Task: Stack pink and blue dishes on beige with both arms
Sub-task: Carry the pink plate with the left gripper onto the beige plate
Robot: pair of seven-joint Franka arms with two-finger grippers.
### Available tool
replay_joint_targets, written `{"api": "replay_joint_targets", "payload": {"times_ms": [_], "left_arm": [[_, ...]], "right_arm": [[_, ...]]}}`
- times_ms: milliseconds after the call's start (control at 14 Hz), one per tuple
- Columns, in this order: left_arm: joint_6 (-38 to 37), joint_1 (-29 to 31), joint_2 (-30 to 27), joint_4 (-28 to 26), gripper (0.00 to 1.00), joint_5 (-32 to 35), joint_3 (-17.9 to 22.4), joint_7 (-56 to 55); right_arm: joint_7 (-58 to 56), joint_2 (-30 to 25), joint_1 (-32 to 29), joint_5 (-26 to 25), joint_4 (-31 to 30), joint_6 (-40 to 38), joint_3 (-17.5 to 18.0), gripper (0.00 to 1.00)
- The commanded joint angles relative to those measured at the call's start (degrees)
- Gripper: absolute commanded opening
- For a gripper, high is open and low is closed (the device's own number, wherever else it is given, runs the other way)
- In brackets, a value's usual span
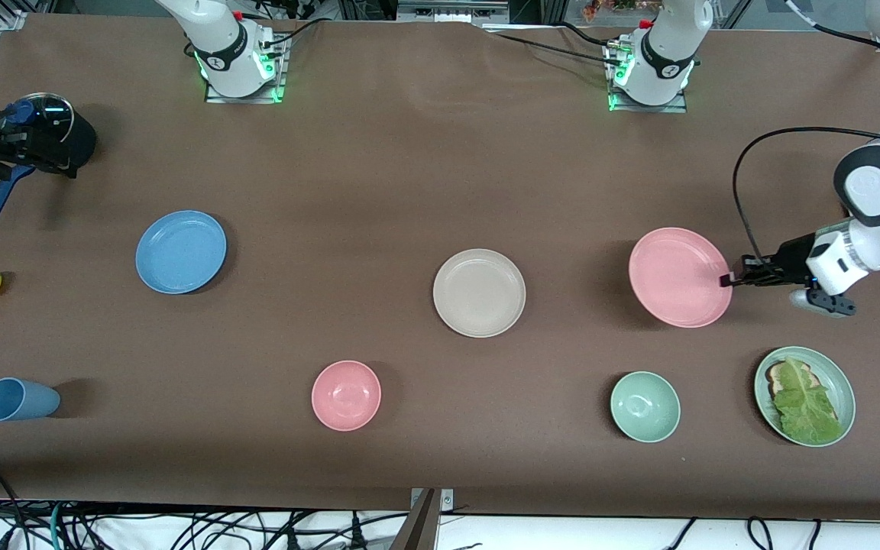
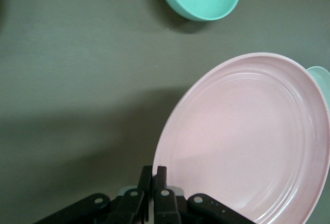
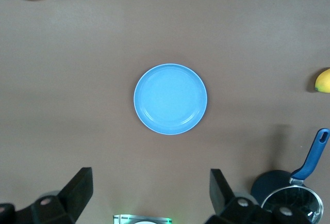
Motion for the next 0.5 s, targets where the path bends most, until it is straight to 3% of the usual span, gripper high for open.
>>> {"api": "replay_joint_targets", "payload": {"times_ms": [0,430], "left_arm": [[-1.02,-1.81,-0.32,1.89,0.0,1.6,-2.15,-7.43],[-0.15,-10.5,0.47,4.53,0.0,2.66,-4.09,-23.78]], "right_arm": [[0.2,0.16,0.03,-0.19,0.78,-0.71,-0.04,1.0],[0.2,0.16,0.03,-0.19,0.78,-0.71,-0.04,1.0]]}}
